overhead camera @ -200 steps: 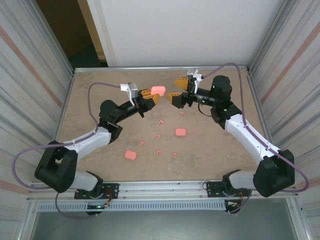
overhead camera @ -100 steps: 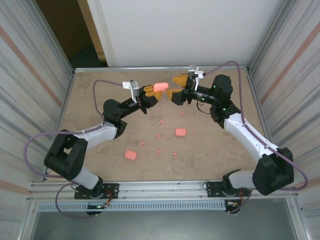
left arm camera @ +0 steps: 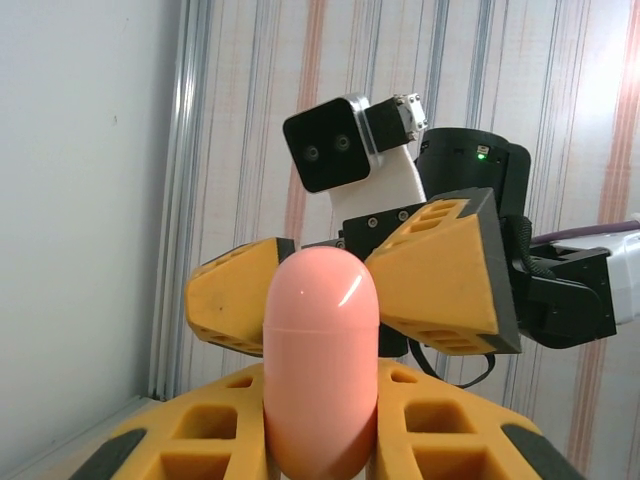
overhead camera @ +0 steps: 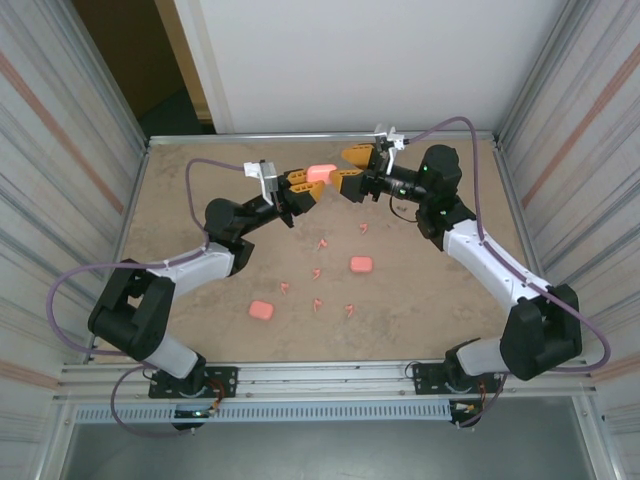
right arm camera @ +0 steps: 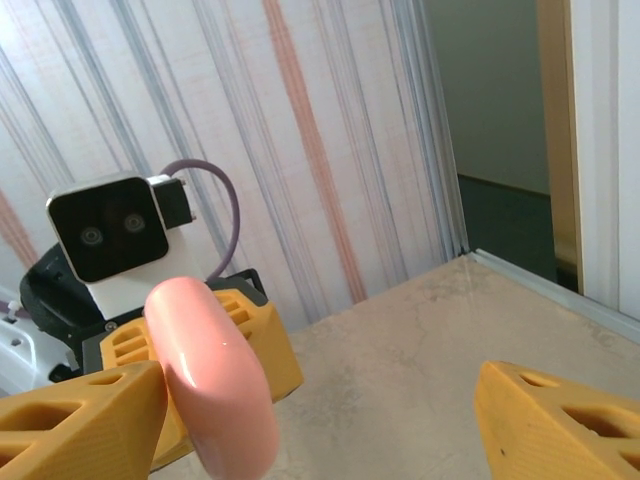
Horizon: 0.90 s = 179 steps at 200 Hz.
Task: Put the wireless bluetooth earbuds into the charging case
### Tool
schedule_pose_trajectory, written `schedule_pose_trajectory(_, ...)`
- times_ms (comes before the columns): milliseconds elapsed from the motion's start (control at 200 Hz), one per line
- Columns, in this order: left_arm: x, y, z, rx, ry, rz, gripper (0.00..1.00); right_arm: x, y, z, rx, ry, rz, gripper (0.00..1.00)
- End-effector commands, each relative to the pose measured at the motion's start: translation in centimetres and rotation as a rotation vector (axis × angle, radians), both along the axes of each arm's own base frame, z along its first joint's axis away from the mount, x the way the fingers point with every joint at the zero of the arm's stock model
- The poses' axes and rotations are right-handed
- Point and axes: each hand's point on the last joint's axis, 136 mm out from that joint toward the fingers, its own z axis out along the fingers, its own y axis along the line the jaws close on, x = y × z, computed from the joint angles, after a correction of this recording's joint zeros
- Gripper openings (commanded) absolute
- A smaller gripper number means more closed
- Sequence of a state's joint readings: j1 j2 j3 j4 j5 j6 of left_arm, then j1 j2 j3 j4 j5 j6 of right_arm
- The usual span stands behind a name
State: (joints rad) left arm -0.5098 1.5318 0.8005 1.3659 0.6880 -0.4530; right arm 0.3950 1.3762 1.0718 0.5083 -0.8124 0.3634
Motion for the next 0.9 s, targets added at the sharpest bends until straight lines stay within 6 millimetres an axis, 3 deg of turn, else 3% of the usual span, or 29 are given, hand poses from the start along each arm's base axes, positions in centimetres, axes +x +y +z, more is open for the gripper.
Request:
schedule_pose_trajectory(0,-0.6,0.2,1.9,-0.028,-0.069,-0.02,0.0,0.0,0.3,2.1,0.034,-0.034,0.01,0.78)
schedule_pose_trajectory(892,-1.2,0.3,2.2,-0.02,-0.085,-0.027,0.0,2.5,0.7,1.7,0.033,0.009,-0.037,0.73)
